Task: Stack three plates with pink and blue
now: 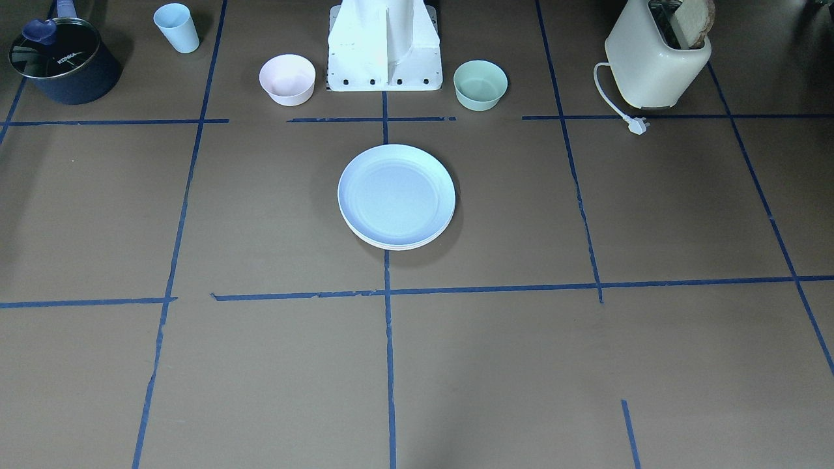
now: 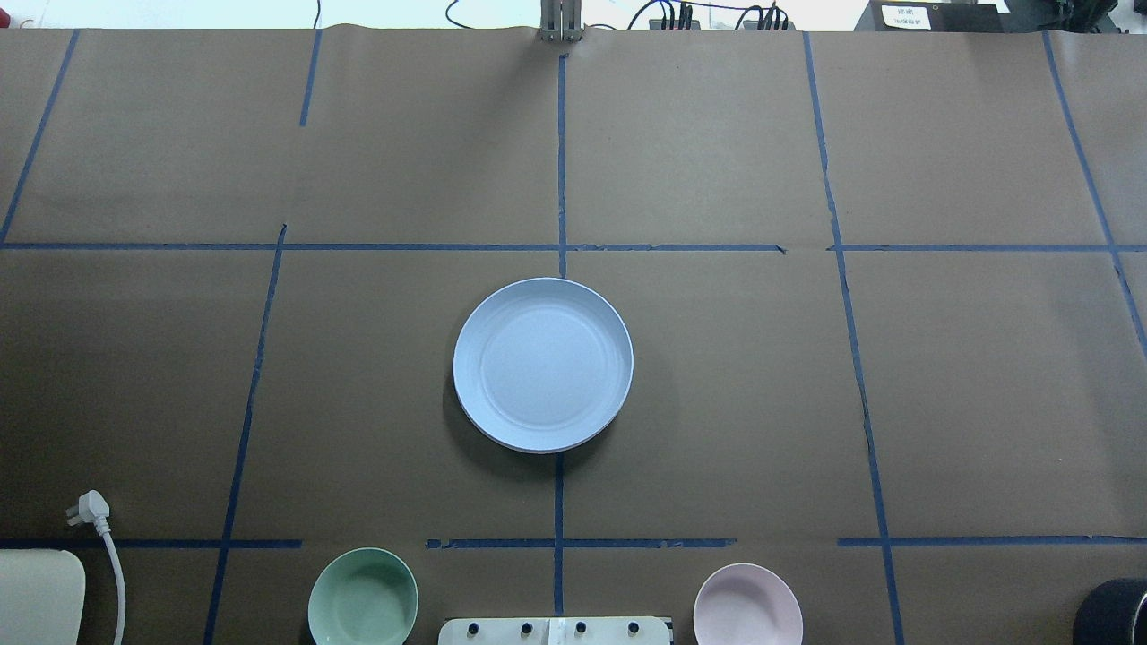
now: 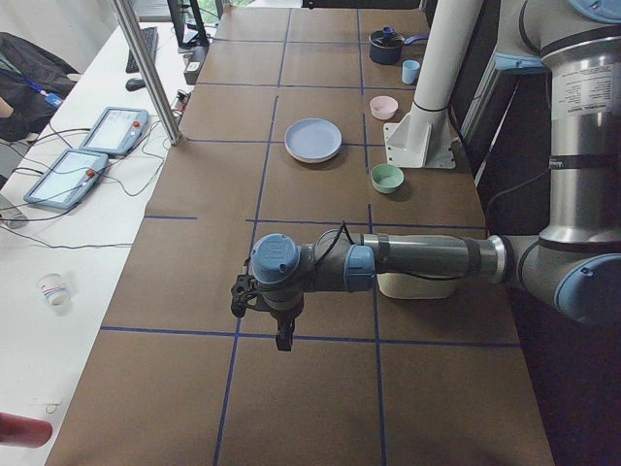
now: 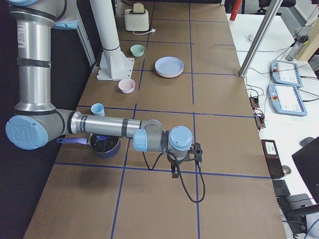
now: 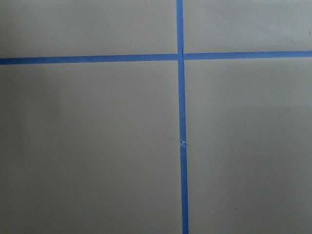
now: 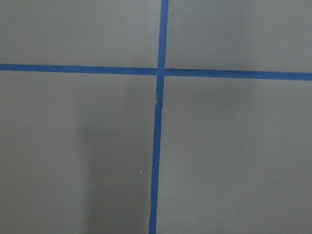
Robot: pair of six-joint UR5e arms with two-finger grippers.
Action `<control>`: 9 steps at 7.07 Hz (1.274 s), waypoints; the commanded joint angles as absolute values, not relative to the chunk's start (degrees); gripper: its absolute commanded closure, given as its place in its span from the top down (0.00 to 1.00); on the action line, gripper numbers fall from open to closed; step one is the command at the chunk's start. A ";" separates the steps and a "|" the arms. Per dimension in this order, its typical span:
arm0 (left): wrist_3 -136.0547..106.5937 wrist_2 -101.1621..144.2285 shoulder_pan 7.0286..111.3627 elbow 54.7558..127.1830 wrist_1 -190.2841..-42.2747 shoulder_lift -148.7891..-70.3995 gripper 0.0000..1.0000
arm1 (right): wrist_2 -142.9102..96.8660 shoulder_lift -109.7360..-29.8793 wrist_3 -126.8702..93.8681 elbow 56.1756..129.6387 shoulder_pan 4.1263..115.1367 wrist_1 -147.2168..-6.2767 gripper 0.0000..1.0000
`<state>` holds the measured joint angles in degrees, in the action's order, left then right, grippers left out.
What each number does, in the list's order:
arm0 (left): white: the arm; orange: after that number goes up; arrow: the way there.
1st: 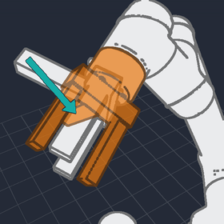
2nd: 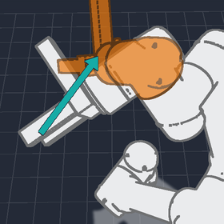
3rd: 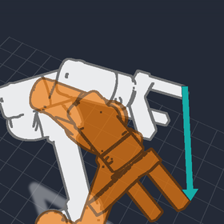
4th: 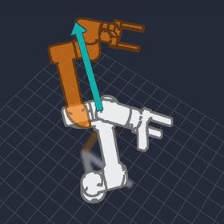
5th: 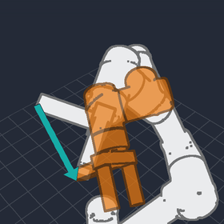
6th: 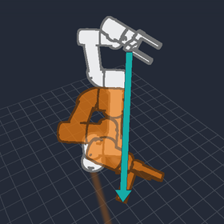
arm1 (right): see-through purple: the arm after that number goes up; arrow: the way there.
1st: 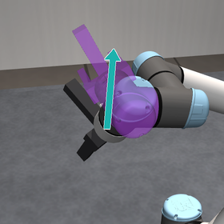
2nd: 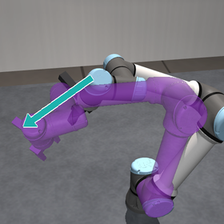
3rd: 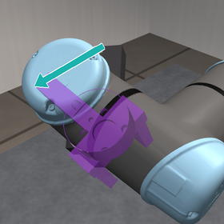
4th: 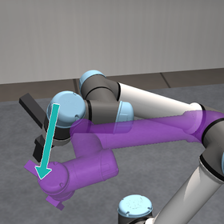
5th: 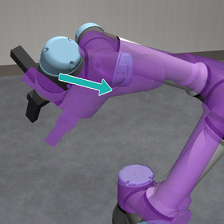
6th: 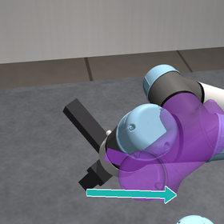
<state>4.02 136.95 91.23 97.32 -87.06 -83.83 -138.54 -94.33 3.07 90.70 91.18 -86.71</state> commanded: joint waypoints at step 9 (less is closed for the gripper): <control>4.22 137.02 91.23 97.12 -87.10 -83.85 1.00 | -138.43 -93.95 2.20 92.11 92.55 -87.36 1.00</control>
